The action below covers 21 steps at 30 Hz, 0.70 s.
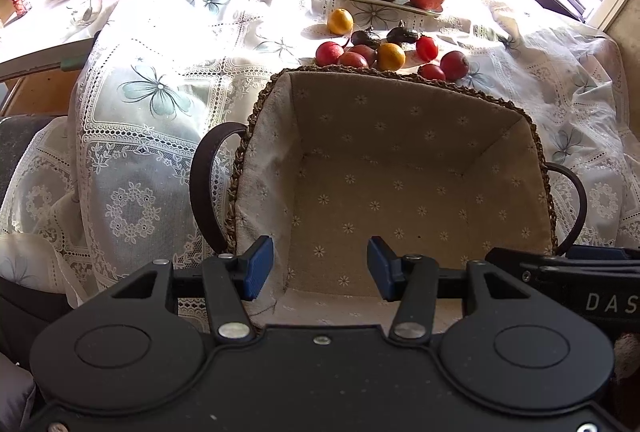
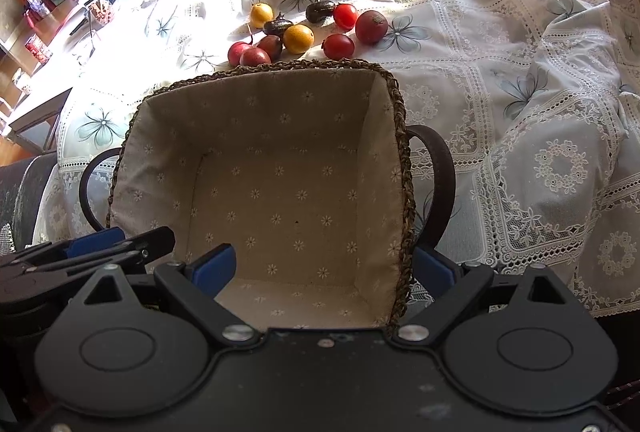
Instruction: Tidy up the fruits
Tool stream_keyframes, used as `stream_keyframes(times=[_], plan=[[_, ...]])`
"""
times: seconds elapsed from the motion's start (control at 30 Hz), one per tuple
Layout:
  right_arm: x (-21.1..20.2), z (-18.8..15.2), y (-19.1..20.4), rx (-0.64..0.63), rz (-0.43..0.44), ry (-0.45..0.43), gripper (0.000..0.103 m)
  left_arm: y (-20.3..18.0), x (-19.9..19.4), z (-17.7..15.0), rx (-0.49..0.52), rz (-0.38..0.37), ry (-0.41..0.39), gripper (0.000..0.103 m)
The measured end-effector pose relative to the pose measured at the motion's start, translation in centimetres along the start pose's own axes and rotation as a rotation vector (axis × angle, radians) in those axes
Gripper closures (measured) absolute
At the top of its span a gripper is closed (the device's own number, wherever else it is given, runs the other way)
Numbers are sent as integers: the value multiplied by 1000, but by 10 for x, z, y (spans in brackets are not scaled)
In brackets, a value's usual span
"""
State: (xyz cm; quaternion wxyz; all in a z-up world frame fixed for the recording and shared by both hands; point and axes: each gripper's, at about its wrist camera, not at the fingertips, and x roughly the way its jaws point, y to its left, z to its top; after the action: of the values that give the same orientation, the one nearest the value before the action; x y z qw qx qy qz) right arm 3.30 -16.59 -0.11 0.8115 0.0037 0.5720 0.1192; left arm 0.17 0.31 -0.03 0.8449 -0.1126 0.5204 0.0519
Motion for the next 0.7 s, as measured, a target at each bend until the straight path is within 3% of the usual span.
stream_keyframes(times=[0.5,0.7], plan=[[0,1,2,-13,0,13,5,-1,-1,3,12,-45,45,46],[-17,8,1,-35,-6,-58,5,-2,-14,14,52,-55,12,48]])
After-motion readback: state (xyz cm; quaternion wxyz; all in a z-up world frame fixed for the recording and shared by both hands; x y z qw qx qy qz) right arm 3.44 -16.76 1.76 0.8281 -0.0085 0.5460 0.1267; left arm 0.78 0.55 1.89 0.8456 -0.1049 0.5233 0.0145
